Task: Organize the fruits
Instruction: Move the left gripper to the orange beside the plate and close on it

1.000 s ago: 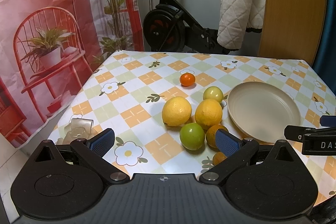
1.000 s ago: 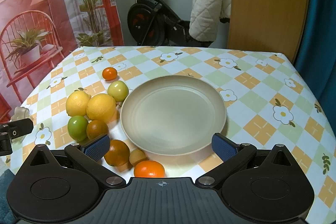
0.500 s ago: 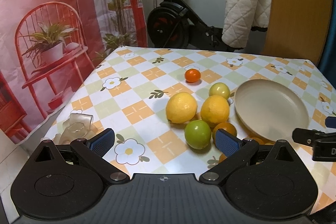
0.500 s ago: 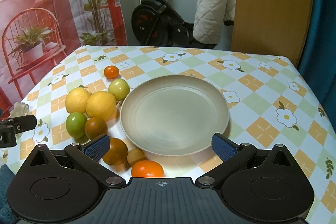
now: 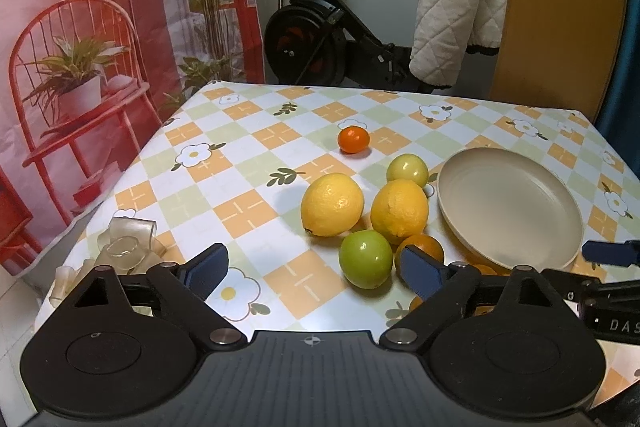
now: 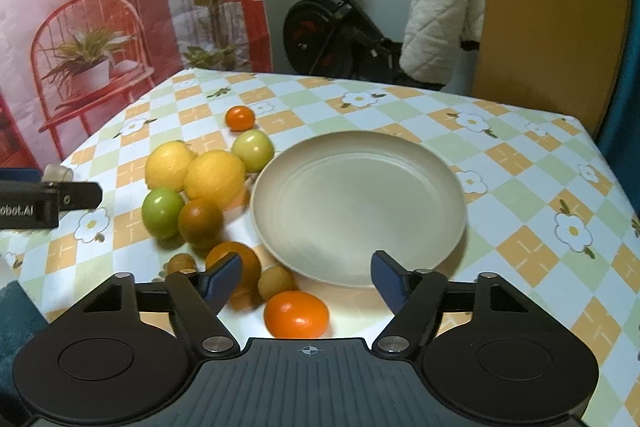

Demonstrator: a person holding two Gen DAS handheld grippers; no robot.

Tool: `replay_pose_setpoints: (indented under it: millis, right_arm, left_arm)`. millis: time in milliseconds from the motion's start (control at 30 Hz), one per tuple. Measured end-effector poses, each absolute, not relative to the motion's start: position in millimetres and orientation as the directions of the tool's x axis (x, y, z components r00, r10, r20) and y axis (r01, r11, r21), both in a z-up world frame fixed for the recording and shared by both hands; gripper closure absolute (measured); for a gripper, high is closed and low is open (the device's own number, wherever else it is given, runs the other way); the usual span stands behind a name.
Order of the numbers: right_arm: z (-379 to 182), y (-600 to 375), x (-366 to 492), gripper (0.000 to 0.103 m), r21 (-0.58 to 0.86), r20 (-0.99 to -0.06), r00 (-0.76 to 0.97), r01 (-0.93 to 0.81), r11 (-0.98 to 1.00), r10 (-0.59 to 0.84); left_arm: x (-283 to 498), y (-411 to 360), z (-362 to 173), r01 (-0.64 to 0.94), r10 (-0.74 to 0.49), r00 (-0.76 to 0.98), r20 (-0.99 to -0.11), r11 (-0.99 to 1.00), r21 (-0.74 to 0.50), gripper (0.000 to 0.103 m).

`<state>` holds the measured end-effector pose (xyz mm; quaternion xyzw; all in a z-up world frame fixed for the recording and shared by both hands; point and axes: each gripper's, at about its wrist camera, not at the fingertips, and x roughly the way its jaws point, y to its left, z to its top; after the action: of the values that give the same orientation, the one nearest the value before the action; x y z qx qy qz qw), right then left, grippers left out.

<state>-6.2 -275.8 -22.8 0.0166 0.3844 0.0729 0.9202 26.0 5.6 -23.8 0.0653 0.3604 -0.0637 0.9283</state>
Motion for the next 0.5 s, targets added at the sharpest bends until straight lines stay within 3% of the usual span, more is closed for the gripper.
replay_pose_setpoints:
  millis: [200, 500]
  right_arm:
    - [-29.4, -270.1, -6.2, 0.049, 0.086, -0.725, 0.668, -0.153, 0.984, 0.167]
    - [-38.8, -268.0, -9.1, 0.05, 0.087, -0.755, 0.63, -0.18, 0.98, 0.183]
  left_arm:
    - [29.4, 2.6, -35.4, 0.204, -0.103, 0.698, -0.709, 0.977, 0.059, 0.016]
    - [27.7, -6.0, -46.7, 0.291, -0.208, 0.666, -0.716, 0.957, -0.008, 0.02]
